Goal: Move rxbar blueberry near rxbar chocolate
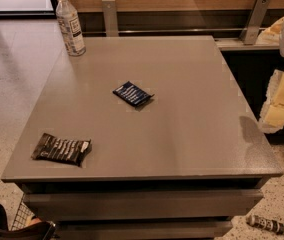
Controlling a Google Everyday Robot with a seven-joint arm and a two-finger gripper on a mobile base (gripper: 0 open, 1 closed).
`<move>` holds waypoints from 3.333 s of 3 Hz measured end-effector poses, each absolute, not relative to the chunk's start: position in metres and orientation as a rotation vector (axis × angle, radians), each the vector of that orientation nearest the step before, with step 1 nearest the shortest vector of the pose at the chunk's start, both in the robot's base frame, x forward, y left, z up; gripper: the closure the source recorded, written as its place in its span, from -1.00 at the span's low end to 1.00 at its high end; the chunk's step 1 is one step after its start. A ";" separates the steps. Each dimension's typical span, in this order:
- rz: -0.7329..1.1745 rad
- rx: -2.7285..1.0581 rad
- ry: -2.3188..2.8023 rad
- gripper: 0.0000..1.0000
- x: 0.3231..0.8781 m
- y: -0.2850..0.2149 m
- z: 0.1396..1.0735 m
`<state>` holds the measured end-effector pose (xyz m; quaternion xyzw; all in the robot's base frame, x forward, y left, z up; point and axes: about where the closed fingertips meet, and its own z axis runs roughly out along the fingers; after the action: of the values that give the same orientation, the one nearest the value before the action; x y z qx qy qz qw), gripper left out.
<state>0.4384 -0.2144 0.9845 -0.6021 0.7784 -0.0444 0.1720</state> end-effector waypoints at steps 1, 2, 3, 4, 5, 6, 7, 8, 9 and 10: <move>-0.126 -1.709 2.209 -1.00 0.438 -0.214 0.985; -0.060 -1.672 2.141 -1.00 0.470 -0.210 0.983; 0.122 -1.554 2.035 -1.00 0.538 -0.186 0.957; 0.290 -1.380 1.899 -1.00 0.596 -0.145 0.924; 0.353 -1.262 1.833 -1.00 0.604 -0.130 0.895; 0.327 -1.132 1.777 -1.00 0.602 -0.117 0.871; 0.265 -1.041 1.745 -1.00 0.607 -0.113 0.868; 0.287 -1.046 1.751 -1.00 0.606 -0.105 0.864; 0.326 -1.015 1.777 -1.00 0.607 -0.089 0.852; 0.370 -0.929 1.825 -1.00 0.605 -0.060 0.837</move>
Offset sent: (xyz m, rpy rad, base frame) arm 0.0563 0.0032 -0.0068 0.1386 -0.0469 0.0436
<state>0.6045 -0.0601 0.8369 -0.3850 0.7567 0.1535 0.5056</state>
